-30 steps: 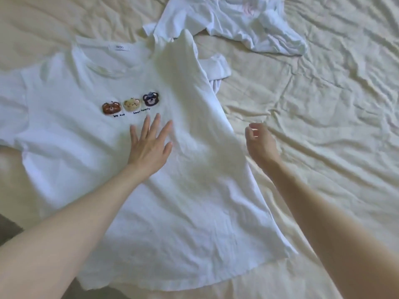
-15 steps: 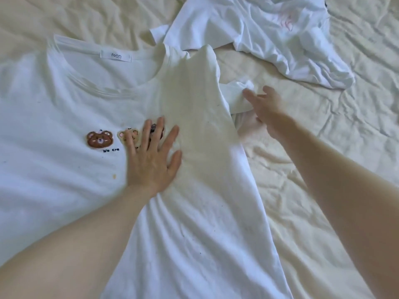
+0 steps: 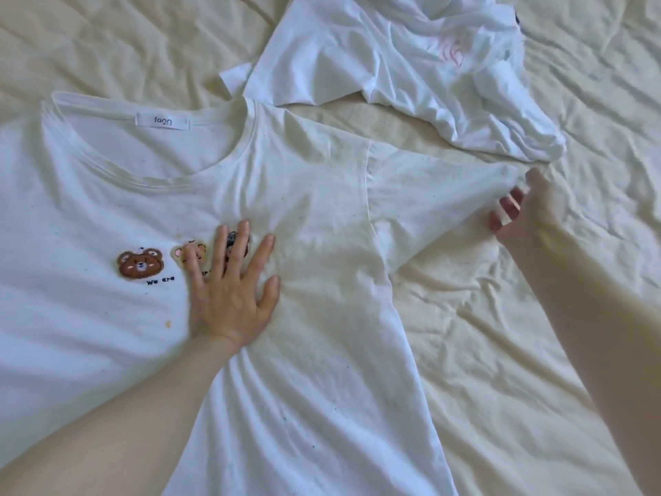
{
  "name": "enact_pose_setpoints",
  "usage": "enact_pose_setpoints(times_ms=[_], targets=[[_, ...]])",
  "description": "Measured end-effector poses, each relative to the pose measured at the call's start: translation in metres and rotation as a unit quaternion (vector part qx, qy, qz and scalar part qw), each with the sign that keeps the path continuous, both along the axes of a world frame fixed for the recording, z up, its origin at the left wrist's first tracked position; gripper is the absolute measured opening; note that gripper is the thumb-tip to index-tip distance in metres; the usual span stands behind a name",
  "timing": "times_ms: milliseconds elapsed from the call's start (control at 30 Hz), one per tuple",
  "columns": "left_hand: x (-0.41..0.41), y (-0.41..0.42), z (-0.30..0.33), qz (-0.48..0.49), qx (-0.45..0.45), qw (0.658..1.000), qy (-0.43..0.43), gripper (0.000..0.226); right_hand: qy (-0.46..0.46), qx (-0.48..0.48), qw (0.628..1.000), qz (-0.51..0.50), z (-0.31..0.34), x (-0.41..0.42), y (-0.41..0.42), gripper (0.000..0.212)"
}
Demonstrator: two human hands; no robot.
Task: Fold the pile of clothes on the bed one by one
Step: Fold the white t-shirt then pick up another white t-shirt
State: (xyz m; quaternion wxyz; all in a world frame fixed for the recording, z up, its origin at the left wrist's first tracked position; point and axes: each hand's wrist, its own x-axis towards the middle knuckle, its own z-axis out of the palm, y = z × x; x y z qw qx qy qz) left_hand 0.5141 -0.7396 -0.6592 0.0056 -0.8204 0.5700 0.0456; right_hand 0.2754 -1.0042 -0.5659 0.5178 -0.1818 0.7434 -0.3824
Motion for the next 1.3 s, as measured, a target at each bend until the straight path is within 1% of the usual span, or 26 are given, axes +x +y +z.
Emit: enact_pose_setpoints(times_ms=[100, 133, 167, 233, 300, 333, 400, 467, 533, 600, 667, 733, 800, 833, 900, 933, 967, 1000, 1033, 1067, 1100, 1133, 1167, 1200, 1233, 1300], targets=[[-0.001, -0.002, 0.001, 0.003, -0.011, 1.0, 0.004, 0.058, 0.062, 0.045, 0.997, -0.017, -0.007, 0.003, 0.027, 0.011], [-0.001, -0.002, 0.001, 0.002, -0.014, 1.0, 0.004, 0.058, 0.053, 0.079, 0.995, -0.024, -0.01, 0.005, 0.039, 0.013], [-0.001, -0.002, 0.001, 0.0, -0.015, 1.0, 0.003, 0.058, 0.015, 0.121, 0.992, -0.02, -0.012, 0.01, 0.053, 0.016], [-0.001, -0.001, 0.001, -0.002, -0.015, 1.0, 0.003, 0.058, -0.11, 0.189, 0.976, -0.008, -0.014, 0.018, 0.075, 0.014], [-0.001, -0.002, 0.002, -0.002, -0.015, 1.0, 0.002, 0.058, -0.219, 0.218, 0.951, -0.014, -0.011, 0.024, 0.081, 0.031], [-0.001, -0.002, 0.002, 0.0, -0.017, 1.0, 0.001, 0.058, -0.259, 0.216, 0.941, -0.02, -0.009, 0.026, 0.079, 0.033], [-0.001, -0.001, 0.001, -0.001, -0.023, 1.0, 0.0, 0.057, -0.283, 0.203, 0.937, -0.008, -0.005, 0.027, 0.073, 0.019], [-0.002, -0.001, 0.001, -0.004, -0.029, 1.0, -0.002, 0.057, -0.262, 0.177, 0.949, 0.0, -0.001, 0.028, 0.071, 0.014], [-0.001, 0.0, -0.001, -0.003, -0.031, 0.999, -0.003, 0.057, -0.244, 0.141, 0.959, -0.022, -0.001, 0.026, 0.073, 0.013], [0.0, 0.0, -0.001, 0.0, -0.034, 0.999, 0.002, 0.057, -0.222, 0.136, 0.963, -0.067, 0.002, 0.026, 0.075, 0.024], [-0.001, 0.0, -0.002, -0.002, -0.037, 0.999, 0.006, 0.057, -0.172, 0.156, 0.966, -0.114, 0.004, 0.03, 0.074, 0.031], [0.001, 0.002, -0.004, -0.009, -0.039, 0.999, 0.002, 0.057, -0.085, 0.137, 0.979, -0.121, 0.007, 0.037, 0.072, 0.029], [0.002, 0.003, -0.005, -0.013, -0.036, 0.999, -0.004, 0.057, 0.066, -0.007, 0.996, -0.058, 0.01, 0.05, 0.071, 0.011], [0.002, 0.002, -0.003, -0.015, -0.035, 0.999, -0.005, 0.057, 0.141, -0.104, 0.984, 0.007, 0.017, 0.06, 0.076, 0.009], [0.002, -0.001, 0.003, -0.015, -0.029, 0.999, 0.014, 0.057, 0.242, -0.257, 0.919, 0.178, 0.027, 0.079, 0.095, 0.007], [0.001, -0.002, 0.006, -0.015, -0.028, 0.999, 0.04, 0.056, 0.276, -0.307, 0.871, 0.267, 0.029, 0.084, 0.108, 0.007], [0.003, -0.001, 0.011, -0.002, -0.047, 0.995, 0.088, 0.054, 0.302, -0.341, 0.811, 0.368, 0.03, 0.089, 0.122, 0.009], [0.007, 0.002, 0.016, 0.035, -0.077, 0.979, 0.186, 0.053, 0.315, -0.35, 0.739, 0.482, 0.028, 0.093, 0.136, 0.01], [0.013, 0.006, 0.025, 0.103, -0.128, 0.93, 0.329, 0.049, 0.315, -0.328, 0.669, 0.588, 0.025, 0.094, 0.15, 0.01], [0.021, 0.012, 0.036, 0.197, -0.193, 0.842, 0.464, 0.044, 0.306, -0.291, 0.61, 0.67, 0.022, 0.093, 0.165, 0.012], [0.03, 0.017, 0.047, 0.29, -0.262, 0.741, 0.546, 0.037, 0.299, -0.264, 0.575, 0.714, 0.02, 0.091, 0.18, 0.014], [0.039, 0.021, 0.057, 0.358, -0.308, 0.68, 0.561, 0.03, 0.29, -0.259, 0.571, 0.722, 0.018, 0.087, 0.192, 0.015], [0.047, 0.021, 0.064, 0.395, -0.321, 0.677, 0.532, 0.026, 0.292, -0.269, 0.593, 0.701, 0.017, 0.082, 0.203, 0.012], [0.052, 0.016, 0.068, 0.407, -0.313, 0.7, 0.496, 0.026, 0.31, -0.289, 0.621, 0.659, 0.016, 0.078, 0.211, 0.009], [0.054, 0.005, 0.071, 0.392, -0.293, 0.738, 0.465, 0.028, 0.349, -0.304, 0.64, 0.613, 0.014, 0.075, 0.214, 0.014], [0.054, -0.024, 0.073, 0.327, -0.241, 0.819, 0.405, 0.034, 0.431, -0.286, 0.64, 0.568, 0.01, 0.072, 0.208, 0.038]])
